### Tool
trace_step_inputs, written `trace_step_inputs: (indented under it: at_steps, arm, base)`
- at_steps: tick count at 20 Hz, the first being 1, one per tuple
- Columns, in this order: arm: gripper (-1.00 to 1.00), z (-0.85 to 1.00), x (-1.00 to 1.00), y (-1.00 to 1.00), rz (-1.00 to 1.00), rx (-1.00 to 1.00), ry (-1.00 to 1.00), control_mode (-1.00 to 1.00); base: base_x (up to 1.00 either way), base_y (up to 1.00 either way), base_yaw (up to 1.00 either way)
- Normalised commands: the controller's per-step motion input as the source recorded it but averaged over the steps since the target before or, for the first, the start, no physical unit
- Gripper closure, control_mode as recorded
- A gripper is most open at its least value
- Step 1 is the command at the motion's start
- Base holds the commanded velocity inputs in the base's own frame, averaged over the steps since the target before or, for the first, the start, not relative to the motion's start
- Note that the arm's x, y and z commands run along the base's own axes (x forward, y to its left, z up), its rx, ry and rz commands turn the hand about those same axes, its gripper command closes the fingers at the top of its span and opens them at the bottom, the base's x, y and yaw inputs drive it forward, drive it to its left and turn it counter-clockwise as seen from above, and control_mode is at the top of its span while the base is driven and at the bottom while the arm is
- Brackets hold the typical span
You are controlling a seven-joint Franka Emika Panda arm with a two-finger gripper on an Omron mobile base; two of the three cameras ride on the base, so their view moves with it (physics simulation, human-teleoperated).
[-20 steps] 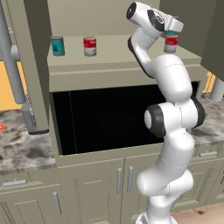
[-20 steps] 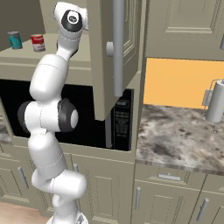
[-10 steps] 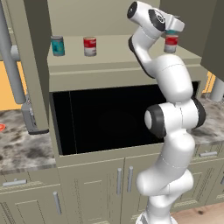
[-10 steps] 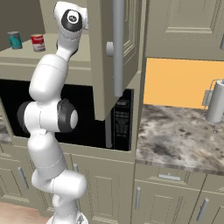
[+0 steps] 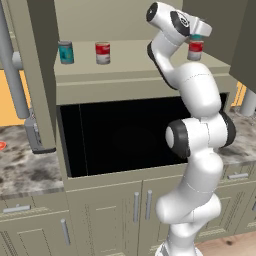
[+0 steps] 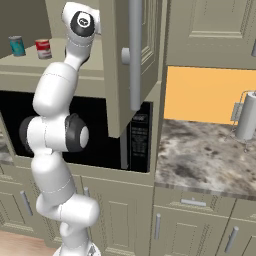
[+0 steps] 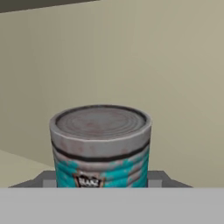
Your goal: Stack two cans on top of the other two cans in the cabinet.
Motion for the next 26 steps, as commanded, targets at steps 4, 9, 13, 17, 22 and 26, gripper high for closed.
trace_step_inputs:
  at_steps: [4, 9, 13, 17, 22, 26]
  arm:
    - [1.00, -0.12, 0.00, 0.00, 0.00, 0.00, 0.04, -1.00]
    - [1.00, -0.15, 0.00, 0.00, 0.00, 0.00, 0.01, -1.00]
    - [-1.00, -0.14, 0.00, 0.00, 0.00, 0.00, 0.00, -1.00]
    - [-1.00, -0.09, 0.00, 0.00, 0.00, 0.00, 0.00, -1.00]
    - [-1.00, -0.04, 0.00, 0.00, 0.00, 0.00, -0.01, -1.00]
    - [-1.00, 0.00, -0.06, 0.02, 0.00, 0.00, -0.04, -1.00]
  base:
    - [0.00, 0.00, 0.00]
    - [0.00, 0.00, 0.00]
    - [0.00, 0.00, 0.00]
    - [0.00, 0.00, 0.00]
    - [0.00, 0.00, 0.00]
    - [0.00, 0.00, 0.00]
